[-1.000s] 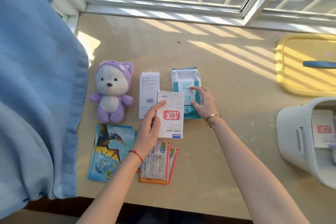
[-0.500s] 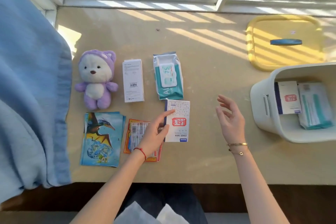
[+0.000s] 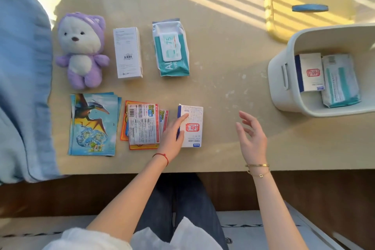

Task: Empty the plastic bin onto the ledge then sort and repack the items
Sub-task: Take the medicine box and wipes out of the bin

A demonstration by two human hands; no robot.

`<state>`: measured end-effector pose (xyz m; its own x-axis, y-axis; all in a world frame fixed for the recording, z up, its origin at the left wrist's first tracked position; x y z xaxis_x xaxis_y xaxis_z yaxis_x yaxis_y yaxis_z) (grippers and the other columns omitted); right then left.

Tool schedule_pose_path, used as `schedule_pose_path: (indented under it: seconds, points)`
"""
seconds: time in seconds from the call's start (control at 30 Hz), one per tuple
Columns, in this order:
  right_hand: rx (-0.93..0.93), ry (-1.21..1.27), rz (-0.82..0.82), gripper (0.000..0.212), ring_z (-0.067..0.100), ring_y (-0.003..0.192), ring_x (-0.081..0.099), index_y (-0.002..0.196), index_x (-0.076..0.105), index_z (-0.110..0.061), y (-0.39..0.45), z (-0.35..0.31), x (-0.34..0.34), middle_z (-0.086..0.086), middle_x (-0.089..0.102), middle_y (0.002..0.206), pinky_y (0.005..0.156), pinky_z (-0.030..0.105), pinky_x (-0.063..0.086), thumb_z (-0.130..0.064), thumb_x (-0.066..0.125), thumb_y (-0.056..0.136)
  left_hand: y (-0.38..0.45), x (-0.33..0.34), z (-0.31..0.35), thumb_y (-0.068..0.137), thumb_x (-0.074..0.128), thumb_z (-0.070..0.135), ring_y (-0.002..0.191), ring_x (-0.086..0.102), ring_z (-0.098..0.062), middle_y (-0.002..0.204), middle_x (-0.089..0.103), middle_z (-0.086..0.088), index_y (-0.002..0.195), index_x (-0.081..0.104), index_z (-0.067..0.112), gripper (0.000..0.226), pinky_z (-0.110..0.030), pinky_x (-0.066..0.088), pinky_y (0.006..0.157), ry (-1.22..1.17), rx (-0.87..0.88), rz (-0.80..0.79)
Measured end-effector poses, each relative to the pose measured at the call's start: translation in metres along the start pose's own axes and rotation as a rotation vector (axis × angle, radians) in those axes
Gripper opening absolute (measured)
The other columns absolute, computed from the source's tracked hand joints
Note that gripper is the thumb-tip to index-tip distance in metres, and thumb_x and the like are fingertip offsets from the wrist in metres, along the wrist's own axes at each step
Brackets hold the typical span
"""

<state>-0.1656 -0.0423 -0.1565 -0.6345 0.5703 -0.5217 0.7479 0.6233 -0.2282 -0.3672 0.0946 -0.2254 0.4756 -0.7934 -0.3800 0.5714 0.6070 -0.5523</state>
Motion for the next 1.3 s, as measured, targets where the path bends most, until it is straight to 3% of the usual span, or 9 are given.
schedule_pose_path:
  seconds: [0.07,0.17,0.4,0.57,0.7,0.97,1.3]
  points:
    - [-0.011,-0.008,0.004,0.032,0.011,0.114,0.058,0.126,0.06,-0.018,-0.003,0.0,-0.002,-0.004,0.062,0.123,0.091,0.018,0.048,-0.016,0.06,0.095,-0.004,-0.003,0.006,0.101,0.044,0.013,0.136,0.039,-0.018,0.154,0.032,-0.003,0.148,0.032,0.034,0.053,-0.034,0.04,0.109,0.142,-0.004,0.02]
    - [-0.042,-0.042,0.009,0.031,0.012,0.114,0.057,0.126,0.06,-0.019,-0.007,-0.006,-0.009,-0.006,0.061,0.122,0.092,0.024,0.049,-0.019,0.06,0.095,-0.012,-0.015,0.01,0.102,0.044,0.024,0.146,0.025,-0.024,0.163,0.015,-0.002,0.15,0.029,0.038,0.052,-0.044,0.037,0.108,0.273,-0.049,0.027]
    - [-0.246,-0.245,0.069,0.029,0.016,0.108,0.053,0.121,0.063,-0.012,-0.021,-0.048,-0.037,-0.002,0.063,0.116,0.093,0.043,0.049,-0.012,0.065,0.092,-0.054,-0.085,0.054,0.1,0.048,0.023,0.127,0.049,-0.018,0.136,0.054,0.001,0.14,0.048,0.024,0.04,-0.034,0.049,0.094,0.548,0.16,0.185]
    - [-0.318,-0.353,0.1,0.031,0.025,0.108,0.054,0.121,0.063,-0.009,-0.047,-0.079,-0.066,0.006,0.064,0.114,0.097,0.021,0.034,-0.013,0.066,0.09,-0.107,-0.135,0.089,0.097,0.054,0.019,0.117,0.056,-0.021,0.126,0.06,-0.004,0.135,0.053,0.017,0.038,-0.035,0.051,0.088,0.675,0.276,0.294]
    - [-0.338,-0.388,0.135,0.031,0.024,0.109,0.053,0.121,0.063,-0.009,-0.072,-0.095,-0.086,0.007,0.063,0.114,0.098,0.022,0.035,-0.013,0.067,0.09,-0.138,-0.158,0.105,0.095,0.058,0.018,0.113,0.057,-0.021,0.121,0.062,-0.003,0.132,0.056,0.017,0.038,-0.037,0.05,0.09,0.689,0.334,0.335]
    - [-0.242,-0.4,0.231,0.033,0.023,0.112,0.051,0.123,0.062,-0.012,-0.165,-0.108,-0.124,0.006,0.063,0.115,0.097,0.029,0.041,-0.015,0.065,0.09,-0.197,-0.174,0.141,0.093,0.062,0.022,0.111,0.058,-0.021,0.12,0.063,-0.002,0.13,0.058,0.019,0.038,-0.039,0.049,0.093,0.668,0.491,0.329]
    - [-0.03,-0.395,0.403,0.033,0.022,0.113,0.05,0.123,0.063,-0.015,-0.288,-0.075,-0.18,0.002,0.063,0.119,0.1,0.023,0.034,-0.018,0.065,0.091,-0.243,-0.123,0.189,0.092,0.063,0.024,0.114,0.058,-0.022,0.122,0.064,-0.002,0.128,0.059,0.021,0.037,-0.039,0.049,0.094,0.721,0.682,0.152]
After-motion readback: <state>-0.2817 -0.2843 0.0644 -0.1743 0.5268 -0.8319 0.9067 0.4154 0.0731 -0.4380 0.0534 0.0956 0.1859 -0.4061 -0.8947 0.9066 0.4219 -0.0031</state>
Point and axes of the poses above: each hand's wrist, its own y-axis towards the middle knuckle, its own x-axis out of the palm, z = x × y, the point moved 6 cm from there along y, towards the middle knuckle
